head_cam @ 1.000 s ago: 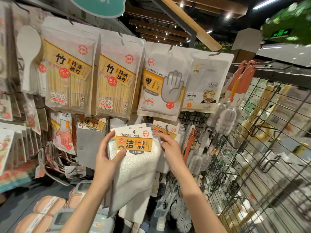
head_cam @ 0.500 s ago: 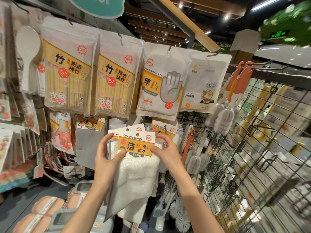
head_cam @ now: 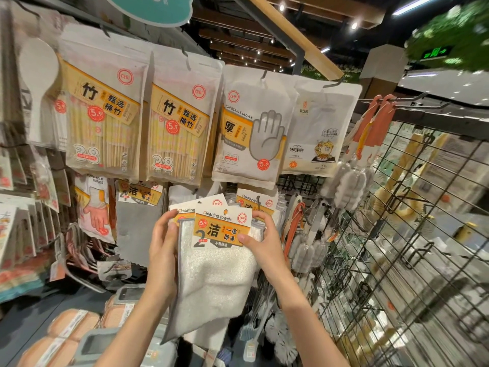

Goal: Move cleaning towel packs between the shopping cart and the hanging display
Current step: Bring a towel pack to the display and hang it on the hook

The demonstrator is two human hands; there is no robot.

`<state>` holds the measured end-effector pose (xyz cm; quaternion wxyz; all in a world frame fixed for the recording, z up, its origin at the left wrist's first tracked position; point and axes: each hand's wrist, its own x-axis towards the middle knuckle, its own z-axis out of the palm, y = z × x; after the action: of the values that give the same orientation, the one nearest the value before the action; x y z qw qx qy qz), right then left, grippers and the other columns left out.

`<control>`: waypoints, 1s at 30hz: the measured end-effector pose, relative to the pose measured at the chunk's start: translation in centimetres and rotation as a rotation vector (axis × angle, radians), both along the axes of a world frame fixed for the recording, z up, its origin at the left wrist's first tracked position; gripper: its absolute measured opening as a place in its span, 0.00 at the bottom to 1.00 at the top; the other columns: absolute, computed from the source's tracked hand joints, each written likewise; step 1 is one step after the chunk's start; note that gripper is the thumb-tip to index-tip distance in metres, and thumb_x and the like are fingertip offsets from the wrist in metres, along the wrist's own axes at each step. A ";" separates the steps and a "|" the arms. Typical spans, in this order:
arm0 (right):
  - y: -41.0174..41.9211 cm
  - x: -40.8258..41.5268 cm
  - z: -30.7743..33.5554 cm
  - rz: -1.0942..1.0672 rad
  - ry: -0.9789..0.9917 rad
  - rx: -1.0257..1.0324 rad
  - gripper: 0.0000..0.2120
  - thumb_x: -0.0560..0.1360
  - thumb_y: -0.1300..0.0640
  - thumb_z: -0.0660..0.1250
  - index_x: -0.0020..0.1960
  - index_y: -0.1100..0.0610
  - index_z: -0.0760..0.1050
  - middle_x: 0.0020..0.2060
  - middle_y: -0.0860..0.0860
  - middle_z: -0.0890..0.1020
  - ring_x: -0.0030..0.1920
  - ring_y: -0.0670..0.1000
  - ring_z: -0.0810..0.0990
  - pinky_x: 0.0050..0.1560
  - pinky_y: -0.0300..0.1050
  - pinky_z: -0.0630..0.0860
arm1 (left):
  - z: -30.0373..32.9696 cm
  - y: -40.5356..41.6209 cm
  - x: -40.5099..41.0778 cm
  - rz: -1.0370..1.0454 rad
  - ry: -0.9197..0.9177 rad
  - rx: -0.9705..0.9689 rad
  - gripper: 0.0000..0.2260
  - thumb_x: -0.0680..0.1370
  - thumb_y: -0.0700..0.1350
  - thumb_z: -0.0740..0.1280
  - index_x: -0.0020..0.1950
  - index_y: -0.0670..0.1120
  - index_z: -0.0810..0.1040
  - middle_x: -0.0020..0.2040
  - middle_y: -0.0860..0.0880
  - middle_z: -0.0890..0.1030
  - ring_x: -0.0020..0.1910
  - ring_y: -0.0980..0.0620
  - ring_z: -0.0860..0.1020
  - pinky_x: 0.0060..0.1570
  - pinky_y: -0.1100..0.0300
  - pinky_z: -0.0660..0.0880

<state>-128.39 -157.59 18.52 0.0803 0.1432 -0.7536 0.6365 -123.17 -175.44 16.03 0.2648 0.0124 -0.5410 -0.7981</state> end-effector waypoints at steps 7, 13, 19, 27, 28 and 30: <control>2.3 -0.7 -0.4 -0.092 0.025 -0.106 0.24 0.73 0.68 0.68 0.62 0.48 0.70 0.55 0.35 0.72 0.55 0.33 0.71 0.51 0.30 0.73 | -0.5 -1.0 -0.7 0.048 0.043 -0.100 0.17 0.78 0.40 0.64 0.62 0.58 0.72 0.65 0.53 0.73 0.66 0.53 0.71 0.67 0.49 0.66; 3.5 -2.6 -0.8 -0.236 -0.011 -0.090 0.24 0.72 0.69 0.68 0.60 0.45 0.70 0.60 0.46 0.73 0.65 0.51 0.71 0.65 0.54 0.71 | -0.5 -1.8 -0.6 0.141 0.061 -0.156 0.18 0.78 0.38 0.64 0.62 0.58 0.72 0.66 0.49 0.73 0.67 0.50 0.70 0.66 0.50 0.68; 3.7 -4.3 -0.7 -0.341 -0.015 -0.128 0.24 0.72 0.71 0.66 0.65 0.55 0.69 0.59 0.47 0.71 0.63 0.48 0.68 0.61 0.43 0.68 | -0.2 -2.5 -0.4 0.210 0.051 -0.179 0.19 0.79 0.35 0.62 0.60 0.59 0.71 0.63 0.58 0.73 0.64 0.63 0.70 0.65 0.60 0.65; 2.8 -6.3 -1.3 -0.352 0.018 -0.027 0.17 0.73 0.72 0.63 0.54 0.52 0.72 0.57 0.46 0.74 0.61 0.48 0.71 0.59 0.43 0.70 | 0.0 -2.4 -0.1 0.244 0.029 -0.173 0.16 0.79 0.34 0.60 0.64 0.48 0.69 0.57 0.63 0.72 0.50 0.81 0.69 0.47 0.82 0.65; 2.7 -6.5 -1.2 -0.350 0.010 -0.017 0.15 0.74 0.72 0.63 0.53 0.54 0.73 0.57 0.46 0.74 0.60 0.48 0.72 0.56 0.41 0.71 | 0.0 -2.4 -0.2 0.245 0.026 -0.168 0.16 0.79 0.33 0.60 0.64 0.48 0.69 0.57 0.62 0.72 0.50 0.81 0.69 0.47 0.83 0.65; 2.7 -7.1 -1.0 -0.357 -0.019 -0.011 0.14 0.74 0.72 0.62 0.54 0.56 0.75 0.58 0.48 0.74 0.54 0.45 0.75 0.48 0.36 0.74 | 0.1 -2.4 -0.2 0.234 0.026 -0.166 0.16 0.79 0.33 0.60 0.64 0.48 0.69 0.57 0.61 0.72 0.50 0.80 0.70 0.47 0.82 0.65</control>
<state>-135.49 -154.91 17.51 0.1858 0.0008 -0.7643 0.6175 -123.36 -177.83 16.09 0.3633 0.0433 -0.5967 -0.7142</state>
